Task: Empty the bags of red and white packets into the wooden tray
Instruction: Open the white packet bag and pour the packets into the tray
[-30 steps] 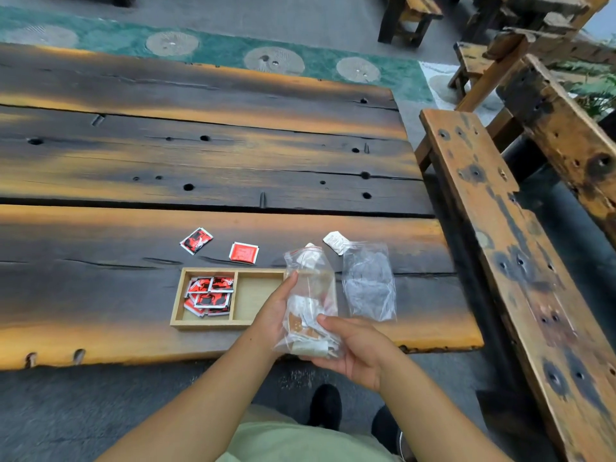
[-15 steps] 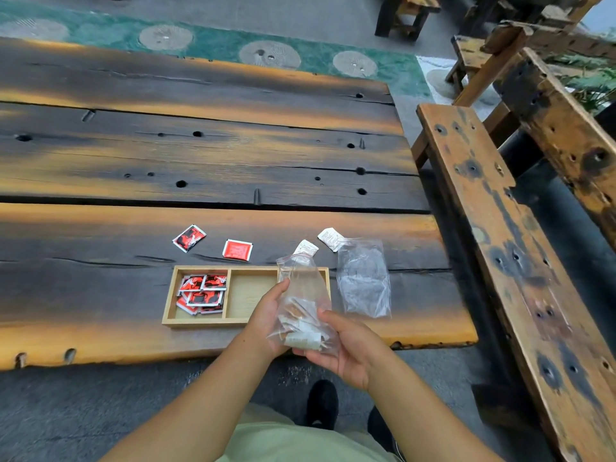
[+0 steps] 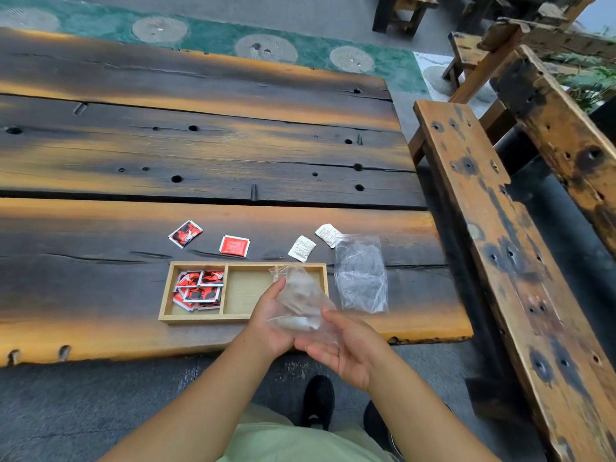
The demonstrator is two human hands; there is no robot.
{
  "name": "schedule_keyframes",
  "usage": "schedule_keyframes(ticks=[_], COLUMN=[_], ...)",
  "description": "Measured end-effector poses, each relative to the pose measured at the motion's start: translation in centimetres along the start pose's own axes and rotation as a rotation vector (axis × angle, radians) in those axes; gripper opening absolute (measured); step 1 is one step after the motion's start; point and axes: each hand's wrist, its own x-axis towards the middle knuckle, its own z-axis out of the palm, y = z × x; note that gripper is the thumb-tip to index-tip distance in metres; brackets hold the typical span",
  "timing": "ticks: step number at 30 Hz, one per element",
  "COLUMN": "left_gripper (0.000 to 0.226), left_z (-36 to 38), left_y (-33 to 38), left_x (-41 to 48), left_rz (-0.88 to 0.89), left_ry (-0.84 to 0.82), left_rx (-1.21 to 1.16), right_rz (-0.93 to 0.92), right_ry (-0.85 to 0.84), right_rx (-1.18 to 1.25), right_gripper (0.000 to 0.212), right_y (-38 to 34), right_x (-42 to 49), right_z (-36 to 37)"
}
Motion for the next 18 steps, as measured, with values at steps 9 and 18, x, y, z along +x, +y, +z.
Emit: schedule_keyframes(ticks=[9,18], left_gripper=[0.052,0.038], left_z=[0.0,0.7], left_y=[-0.2,-0.2], left_x=[-0.7,-0.6], left_rz=[0.067,0.104], left_ry=[0.005,-0.061], left_rx=[0.06,0.004], right_rz=[-0.036,-0.044], right_ry=[-0.057,-0.064], right_rx=[0.031,0.069], right_gripper=[0.027,0.018], right_y=[-0.3,-0.4], right_x=[-1.2,-1.7], right_z=[0.0,0.1])
